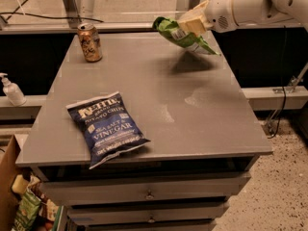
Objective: Pick green rice chip bag
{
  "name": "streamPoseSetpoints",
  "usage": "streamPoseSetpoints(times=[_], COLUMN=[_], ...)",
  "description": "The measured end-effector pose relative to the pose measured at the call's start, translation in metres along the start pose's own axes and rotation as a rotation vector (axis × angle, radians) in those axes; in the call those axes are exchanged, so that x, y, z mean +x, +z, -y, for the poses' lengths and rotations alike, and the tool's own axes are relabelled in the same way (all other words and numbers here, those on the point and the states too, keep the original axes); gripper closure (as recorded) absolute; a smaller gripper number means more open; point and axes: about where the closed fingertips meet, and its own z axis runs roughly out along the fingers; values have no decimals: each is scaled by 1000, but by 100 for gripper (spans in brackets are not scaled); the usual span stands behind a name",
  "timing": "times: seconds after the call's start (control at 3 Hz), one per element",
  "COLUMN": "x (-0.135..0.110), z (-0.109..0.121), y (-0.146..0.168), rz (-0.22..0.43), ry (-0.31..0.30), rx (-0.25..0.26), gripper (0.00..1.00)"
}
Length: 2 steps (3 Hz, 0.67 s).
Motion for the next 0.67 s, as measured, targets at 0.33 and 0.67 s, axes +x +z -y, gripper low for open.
streamPoseSetpoints(times=[0.33, 0.67], x=[-14, -26], z=[0, -2], y=[-12, -20], rz=[40, 83], ry=[-5, 6], rx=[8, -19], gripper=[100, 100])
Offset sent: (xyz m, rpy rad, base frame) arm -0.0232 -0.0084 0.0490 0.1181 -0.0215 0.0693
